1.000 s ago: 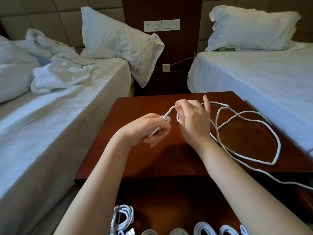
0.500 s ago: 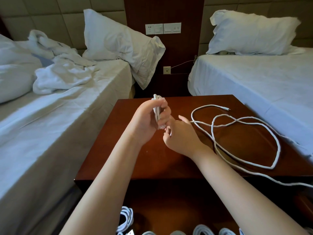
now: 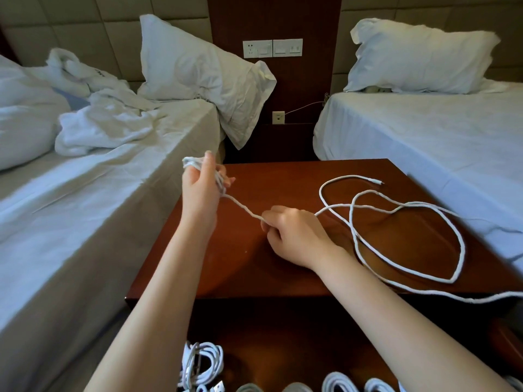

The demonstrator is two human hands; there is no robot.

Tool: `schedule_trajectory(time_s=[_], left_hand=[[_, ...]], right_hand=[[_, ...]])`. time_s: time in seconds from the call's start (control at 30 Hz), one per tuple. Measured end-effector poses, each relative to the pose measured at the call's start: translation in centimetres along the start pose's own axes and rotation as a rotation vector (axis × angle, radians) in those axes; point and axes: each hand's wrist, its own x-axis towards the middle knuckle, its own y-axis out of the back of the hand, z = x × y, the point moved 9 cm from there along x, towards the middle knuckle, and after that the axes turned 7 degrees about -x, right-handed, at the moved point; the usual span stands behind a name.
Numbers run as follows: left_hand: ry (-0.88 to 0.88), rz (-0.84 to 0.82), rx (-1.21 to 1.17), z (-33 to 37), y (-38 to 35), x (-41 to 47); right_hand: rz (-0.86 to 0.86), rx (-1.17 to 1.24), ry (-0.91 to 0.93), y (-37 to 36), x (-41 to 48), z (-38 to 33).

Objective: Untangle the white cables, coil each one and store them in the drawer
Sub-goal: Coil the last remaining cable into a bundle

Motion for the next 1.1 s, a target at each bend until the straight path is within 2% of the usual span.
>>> schedule_trajectory(time_s=[0.13, 0.3, 0.53, 0.63, 0.73, 0.8, 1.1], left_hand=[[-0.057, 0.109, 0.114, -0.2, 2.8, 0.8], [-0.231, 0.173, 0.458, 0.0, 4.5, 1.2], [-0.208, 0.054, 0.774, -1.3, 3.3, 1.4], [-0.137, -0.088, 0.936, -2.3, 1.6, 0.9], [0.073, -0.329, 0.880, -5.1, -0.3, -0.3], [0.135, -0.421, 0.875, -6.0, -1.2, -1.3], [0.295, -0.564, 0.755, -7.2, -4.4, -4.0]], right_hand=[[0.110, -0.027, 0.047, 0.2, 0.1, -0.4], [0.314, -0.059, 0.007, 1.7, -0.2, 1.5], [0.698, -0.169, 0.048, 5.2, -1.4, 1.3], [0.809, -0.222, 0.016, 6.1, -2.0, 1.7], [0.879, -0.221, -0.044, 6.7, -2.4, 2.5], [0.898, -0.218, -0.074, 6.9, -2.6, 3.0], [0.925, -0.199, -0.197, 7.3, -2.8, 4.7]])
